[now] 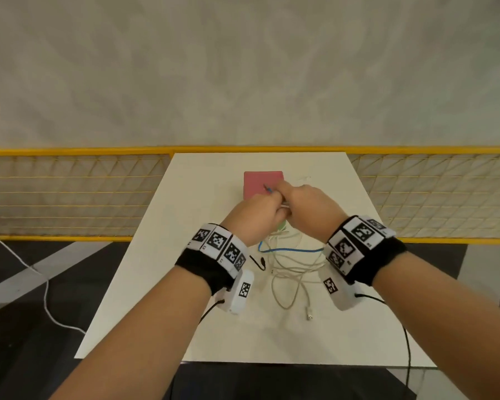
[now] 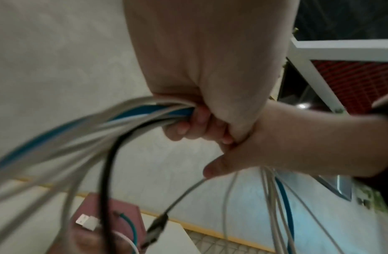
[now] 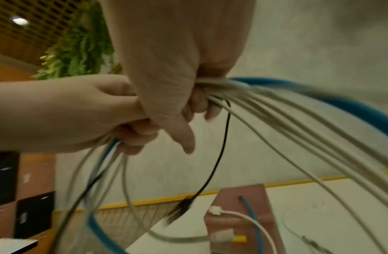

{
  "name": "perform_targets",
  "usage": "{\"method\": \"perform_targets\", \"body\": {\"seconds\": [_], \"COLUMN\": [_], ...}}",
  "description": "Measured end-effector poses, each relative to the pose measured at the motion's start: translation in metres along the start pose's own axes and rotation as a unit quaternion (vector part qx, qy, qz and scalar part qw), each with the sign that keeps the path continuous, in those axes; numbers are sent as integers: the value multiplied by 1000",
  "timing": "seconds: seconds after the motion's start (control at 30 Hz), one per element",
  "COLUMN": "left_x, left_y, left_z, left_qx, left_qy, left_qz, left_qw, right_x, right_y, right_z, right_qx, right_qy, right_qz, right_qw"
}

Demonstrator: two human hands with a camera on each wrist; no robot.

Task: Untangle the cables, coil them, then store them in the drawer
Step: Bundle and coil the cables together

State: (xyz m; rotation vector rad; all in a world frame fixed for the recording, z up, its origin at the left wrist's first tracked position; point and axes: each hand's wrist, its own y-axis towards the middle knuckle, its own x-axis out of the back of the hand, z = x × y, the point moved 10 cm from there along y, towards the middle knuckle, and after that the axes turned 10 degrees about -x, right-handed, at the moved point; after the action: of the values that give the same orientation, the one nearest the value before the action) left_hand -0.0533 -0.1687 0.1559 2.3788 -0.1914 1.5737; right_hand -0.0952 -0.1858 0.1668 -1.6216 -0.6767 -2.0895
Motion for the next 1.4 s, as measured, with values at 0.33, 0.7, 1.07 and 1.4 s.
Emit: {"method": "perform_targets", "body": {"seconds": [0.33, 0.7, 1.07, 1.4], "left_x": [-6, -6, 15, 38], "left_y": [-35, -2, -11, -12], "left_z": [72, 7, 9, -25], "left_qx": [49, -2, -16, -82], "left_qy": [20, 52, 77, -283], "left_qz": [-62, 12, 21, -62], "left_qw": [997, 999, 997, 953], "right_x": [25, -20, 8, -1], "right_y": [-14, -17, -23, -25], "right_z": [-78, -21, -37, -43], "right_qx": [-101, -42, -75, -147], "right_qy": [182, 103, 72, 246], "right_qz": [-94, 26, -70, -28], "right_qw": [974, 993, 992, 958]}}
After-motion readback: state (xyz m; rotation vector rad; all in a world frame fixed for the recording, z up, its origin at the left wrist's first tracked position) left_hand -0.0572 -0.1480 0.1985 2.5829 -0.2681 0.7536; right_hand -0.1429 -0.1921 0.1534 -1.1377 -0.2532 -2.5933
